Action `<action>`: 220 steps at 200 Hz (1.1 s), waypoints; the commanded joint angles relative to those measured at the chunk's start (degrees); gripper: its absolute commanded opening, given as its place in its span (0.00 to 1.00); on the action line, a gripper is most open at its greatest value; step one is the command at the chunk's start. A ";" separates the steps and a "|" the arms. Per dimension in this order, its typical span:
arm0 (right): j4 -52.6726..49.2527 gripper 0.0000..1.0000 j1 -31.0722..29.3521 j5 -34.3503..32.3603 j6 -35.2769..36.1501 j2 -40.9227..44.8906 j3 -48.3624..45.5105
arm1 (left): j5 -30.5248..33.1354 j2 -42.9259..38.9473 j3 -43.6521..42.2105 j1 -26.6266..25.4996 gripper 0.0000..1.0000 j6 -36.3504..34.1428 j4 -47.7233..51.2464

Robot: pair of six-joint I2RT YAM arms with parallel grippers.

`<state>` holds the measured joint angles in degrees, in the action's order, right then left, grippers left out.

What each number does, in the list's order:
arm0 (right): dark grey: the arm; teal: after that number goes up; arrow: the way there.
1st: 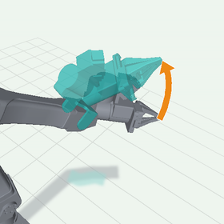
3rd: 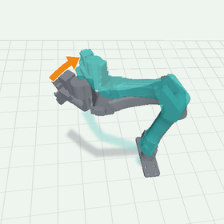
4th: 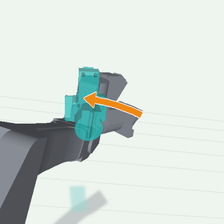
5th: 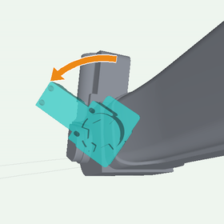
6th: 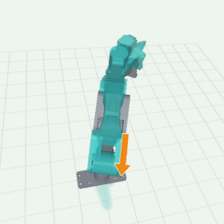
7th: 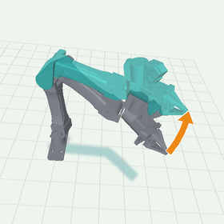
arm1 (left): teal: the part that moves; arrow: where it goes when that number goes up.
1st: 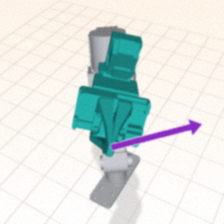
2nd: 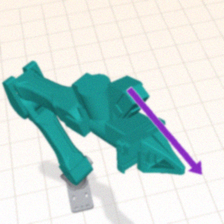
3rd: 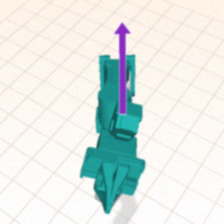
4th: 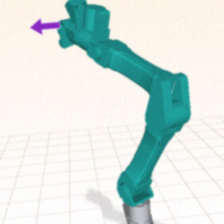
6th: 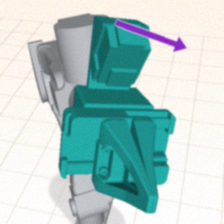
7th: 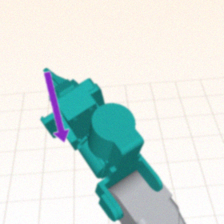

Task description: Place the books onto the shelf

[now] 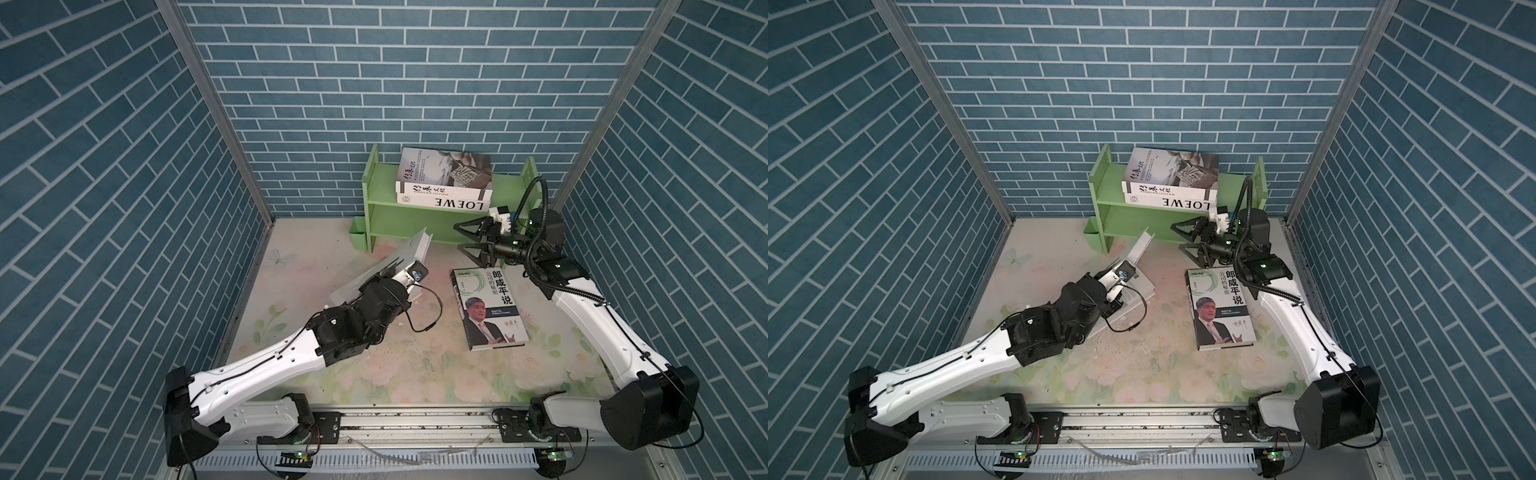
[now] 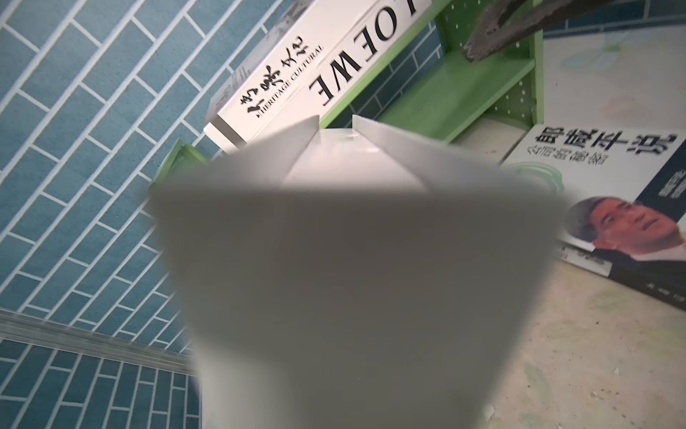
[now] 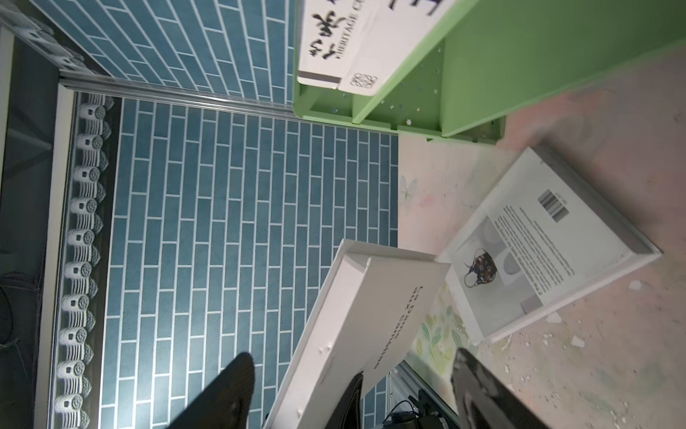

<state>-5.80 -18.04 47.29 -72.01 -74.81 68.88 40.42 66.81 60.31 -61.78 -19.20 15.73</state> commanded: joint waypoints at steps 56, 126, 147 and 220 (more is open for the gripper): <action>-5.00 0.84 -3.55 1.06 -6.79 0.68 -2.21 | 15.51 5.84 -5.37 -7.46 0.18 -14.99 -16.60; 0.06 0.83 -5.30 1.70 -11.42 -1.13 -4.99 | 20.03 13.27 -6.35 -12.06 0.17 -26.09 -28.13; -0.04 0.81 -5.42 1.52 -11.75 -1.31 -5.58 | 20.61 14.37 -6.31 -12.67 0.17 -27.43 -30.57; 1.44 0.51 -5.67 -0.51 -12.19 -1.57 -8.15 | 21.52 16.78 -6.09 -13.81 0.18 -32.21 -36.72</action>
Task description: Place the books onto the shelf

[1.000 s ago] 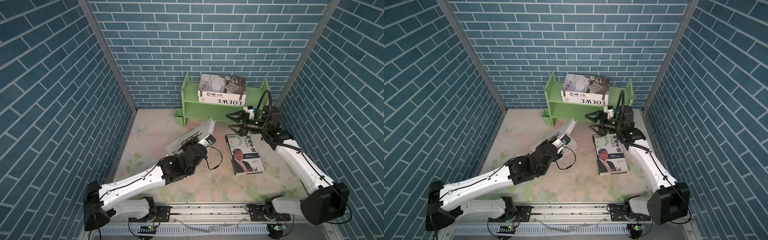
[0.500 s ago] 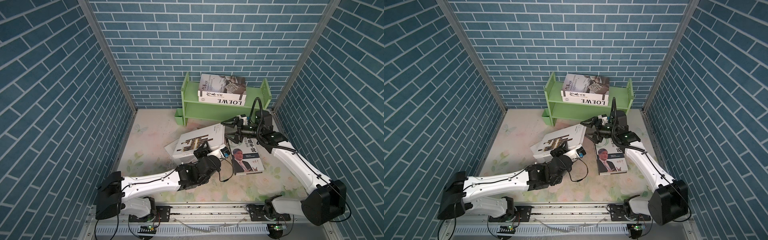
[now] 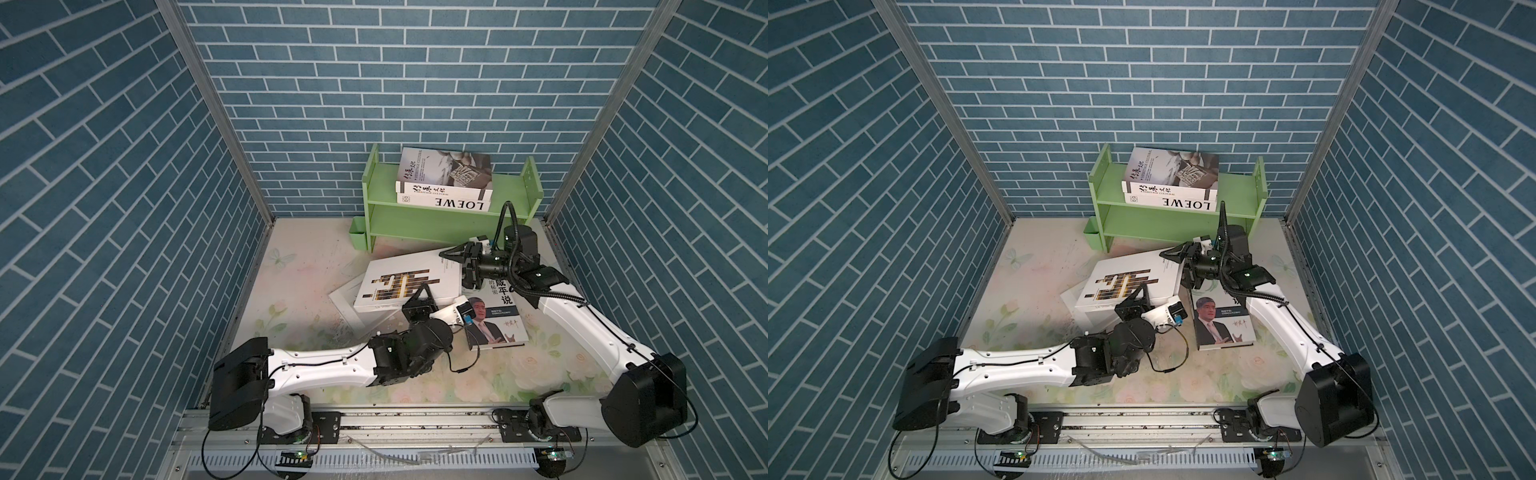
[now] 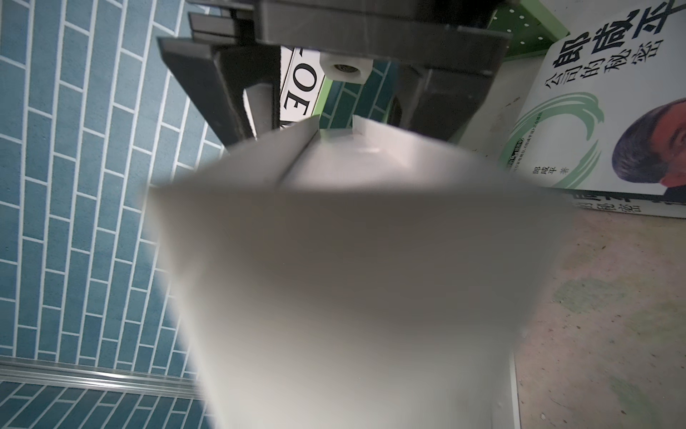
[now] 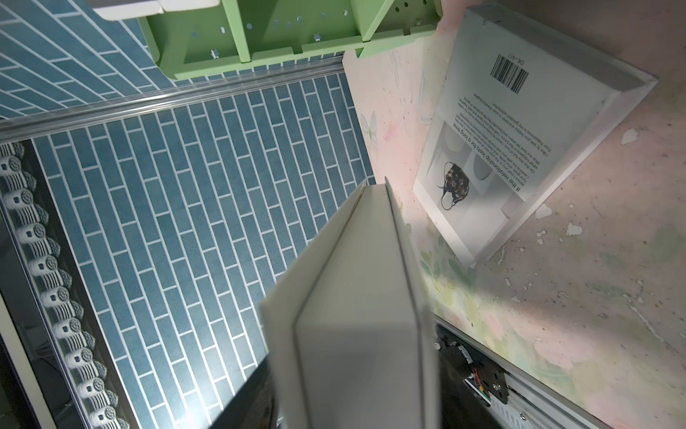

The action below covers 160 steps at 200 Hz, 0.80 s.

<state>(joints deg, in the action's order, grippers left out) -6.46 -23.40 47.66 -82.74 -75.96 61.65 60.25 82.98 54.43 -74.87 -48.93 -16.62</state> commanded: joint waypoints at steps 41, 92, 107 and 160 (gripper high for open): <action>3.36 0.30 -0.34 -1.82 -1.22 -0.58 -1.28 | 2.41 0.71 0.30 -1.05 0.24 -2.16 -5.14; 2.35 0.12 -0.20 -3.09 1.63 -0.34 -1.14 | -0.77 -4.32 3.69 -1.06 0.52 10.87 6.03; 1.53 0.12 0.08 -3.52 3.34 -0.24 -0.53 | -3.27 -6.96 5.38 -0.68 0.67 18.43 14.10; -2.30 0.12 1.86 -3.44 11.37 1.32 3.22 | -30.68 -22.62 12.77 6.92 1.00 46.60 41.83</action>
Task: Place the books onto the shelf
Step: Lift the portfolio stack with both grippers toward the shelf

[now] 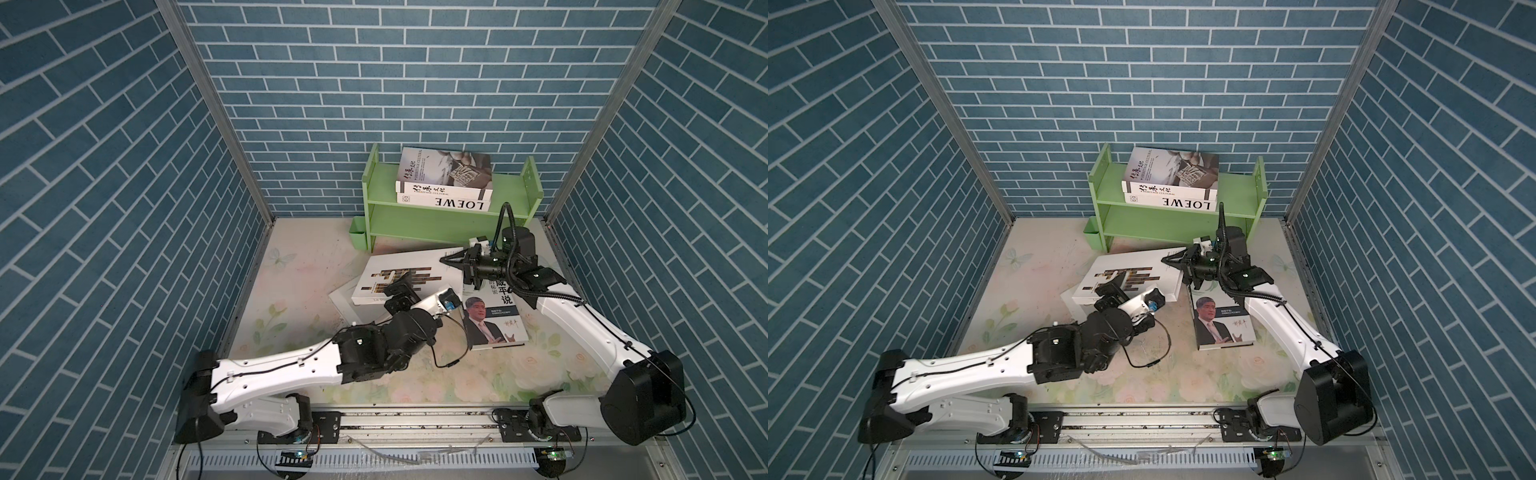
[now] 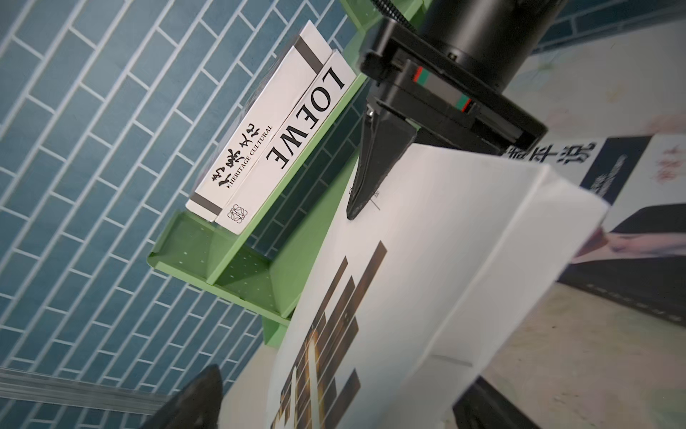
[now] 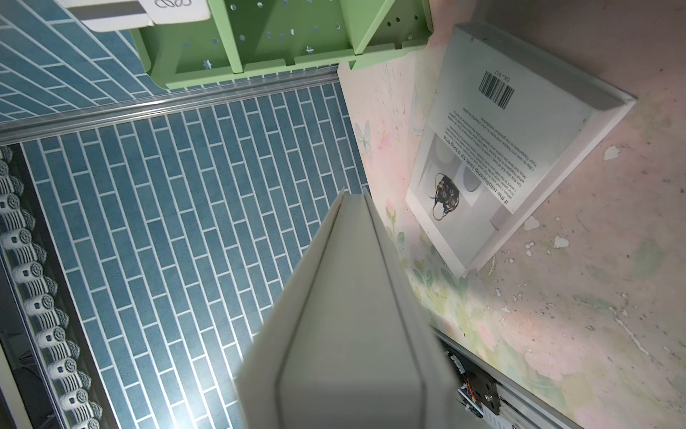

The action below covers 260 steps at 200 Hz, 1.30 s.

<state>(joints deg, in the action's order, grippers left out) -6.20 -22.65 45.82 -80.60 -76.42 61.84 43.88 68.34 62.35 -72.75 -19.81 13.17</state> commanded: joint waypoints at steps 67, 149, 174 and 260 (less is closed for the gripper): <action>-2.83 0.13 1.21 3.86 22.54 6.28 11.02 | -39.40 -22.72 4.74 30.11 0.99 37.49 15.08; 1.54 0.15 8.68 5.60 27.36 7.68 20.25 | -96.53 -4.73 -0.48 65.29 1.00 91.68 -38.71; 6.36 0.14 10.89 7.70 20.17 4.74 22.71 | -98.44 -0.11 -0.57 65.57 1.00 99.92 -51.02; 27.54 0.13 14.63 12.80 -3.89 -5.28 26.03 | -100.58 2.58 2.67 64.08 0.96 92.66 -45.97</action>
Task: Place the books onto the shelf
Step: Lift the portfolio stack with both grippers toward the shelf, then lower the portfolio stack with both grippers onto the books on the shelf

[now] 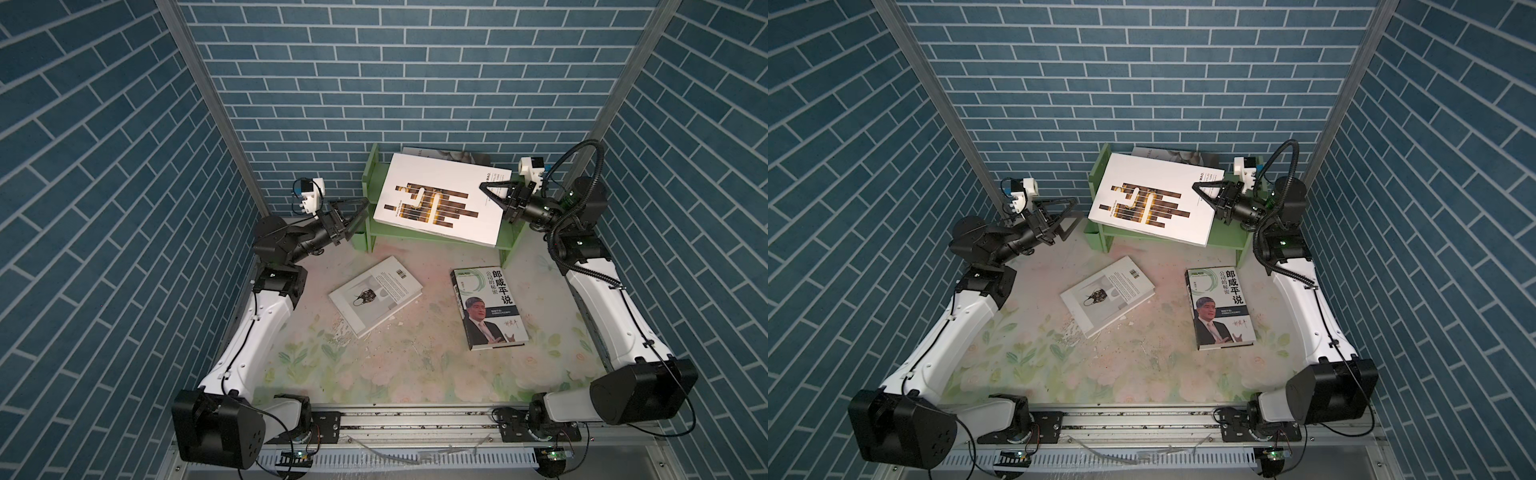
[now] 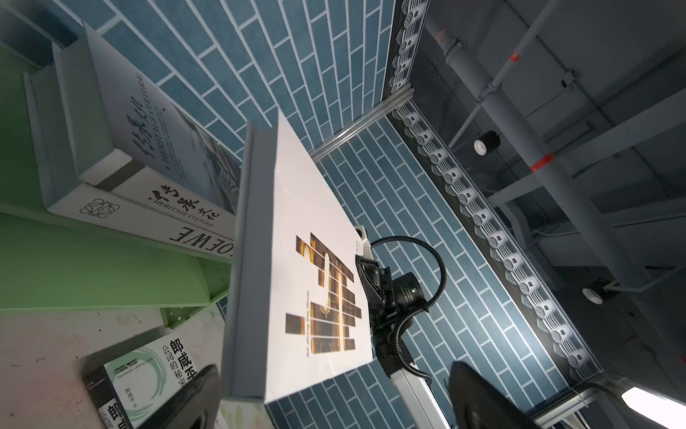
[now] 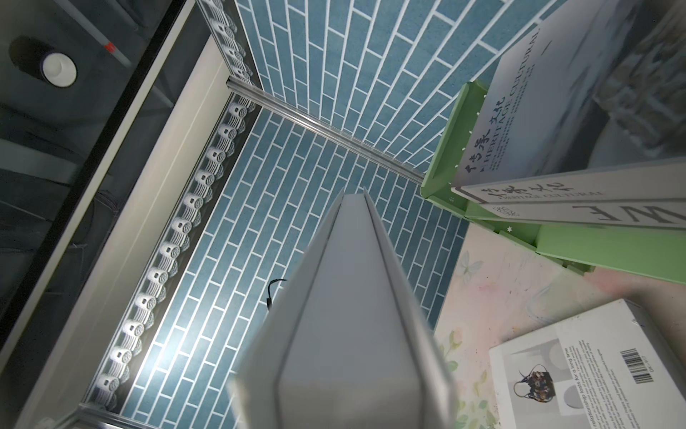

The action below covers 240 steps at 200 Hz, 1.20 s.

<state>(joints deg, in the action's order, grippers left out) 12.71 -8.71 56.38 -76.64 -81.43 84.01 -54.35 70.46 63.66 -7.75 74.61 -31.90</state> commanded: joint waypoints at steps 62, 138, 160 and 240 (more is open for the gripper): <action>10.28 0.13 1.13 3.56 -10.27 -1.58 5.51 | -1.91 4.35 6.72 -4.17 0.88 -4.11 3.04; 12.16 0.12 1.24 3.79 -11.78 -3.01 5.76 | 0.71 8.98 11.55 -8.60 0.65 -4.47 1.49; 12.16 0.12 1.33 3.67 -11.86 -3.12 5.69 | 1.77 8.60 11.31 -8.69 0.61 -4.50 1.34; 12.60 0.12 1.31 3.23 -11.94 -3.73 5.63 | 4.46 9.94 12.57 -9.51 0.46 -3.95 1.62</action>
<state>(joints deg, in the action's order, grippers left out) 21.74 -7.60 59.55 -86.02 -84.99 87.70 -50.87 79.48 74.02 -16.51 71.11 -28.58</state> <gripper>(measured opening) 0.263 0.483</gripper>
